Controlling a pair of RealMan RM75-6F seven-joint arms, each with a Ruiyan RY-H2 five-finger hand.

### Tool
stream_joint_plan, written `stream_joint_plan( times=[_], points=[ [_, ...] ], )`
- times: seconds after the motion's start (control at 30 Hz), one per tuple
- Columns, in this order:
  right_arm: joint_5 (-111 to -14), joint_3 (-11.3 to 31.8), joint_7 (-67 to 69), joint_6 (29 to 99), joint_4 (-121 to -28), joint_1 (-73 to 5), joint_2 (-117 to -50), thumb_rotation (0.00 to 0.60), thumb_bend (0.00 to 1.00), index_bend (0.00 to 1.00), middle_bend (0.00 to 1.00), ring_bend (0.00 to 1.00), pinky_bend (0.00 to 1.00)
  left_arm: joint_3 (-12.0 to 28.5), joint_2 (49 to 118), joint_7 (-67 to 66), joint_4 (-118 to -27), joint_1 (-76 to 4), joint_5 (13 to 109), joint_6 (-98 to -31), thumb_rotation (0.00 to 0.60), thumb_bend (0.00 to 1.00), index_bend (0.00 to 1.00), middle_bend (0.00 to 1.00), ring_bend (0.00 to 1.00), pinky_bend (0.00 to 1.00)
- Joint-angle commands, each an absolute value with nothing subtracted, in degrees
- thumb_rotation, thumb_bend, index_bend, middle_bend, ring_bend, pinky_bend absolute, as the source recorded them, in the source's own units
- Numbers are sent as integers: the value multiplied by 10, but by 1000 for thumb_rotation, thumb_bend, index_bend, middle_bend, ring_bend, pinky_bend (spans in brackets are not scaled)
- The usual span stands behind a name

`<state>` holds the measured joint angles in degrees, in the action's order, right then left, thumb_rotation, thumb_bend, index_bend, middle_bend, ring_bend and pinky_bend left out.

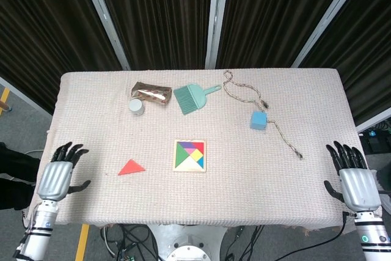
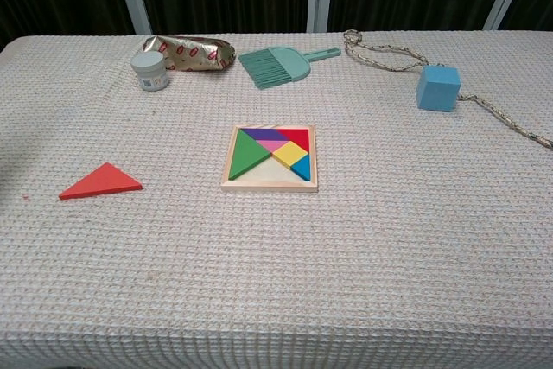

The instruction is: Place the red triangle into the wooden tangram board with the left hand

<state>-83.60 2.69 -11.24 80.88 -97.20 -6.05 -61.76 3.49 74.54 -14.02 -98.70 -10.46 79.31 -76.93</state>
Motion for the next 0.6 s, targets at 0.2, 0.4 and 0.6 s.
stream_joint_plan(
  times=[0.2, 0.4, 0.6],
  points=[
    [-828, 35, -98, 810, -973, -61, -608, 600, 198, 0, 0, 0, 0, 53, 808, -175, -969, -164, 746, -686, 600, 139, 209, 121, 13, 93],
    [-823, 39, -88, 804, -973, -65, -601, 600, 216, 0, 0, 0, 0, 59, 825, -168, -969, -189, 721, -648, 600, 139, 211, 121, 13, 95],
    [-822, 42, -84, 807, -974, -65, -597, 600, 224, 0, 0, 0, 0, 68, 851, -167, -945, -210, 694, -626, 600, 138, 240, 122, 13, 95]
  ],
)
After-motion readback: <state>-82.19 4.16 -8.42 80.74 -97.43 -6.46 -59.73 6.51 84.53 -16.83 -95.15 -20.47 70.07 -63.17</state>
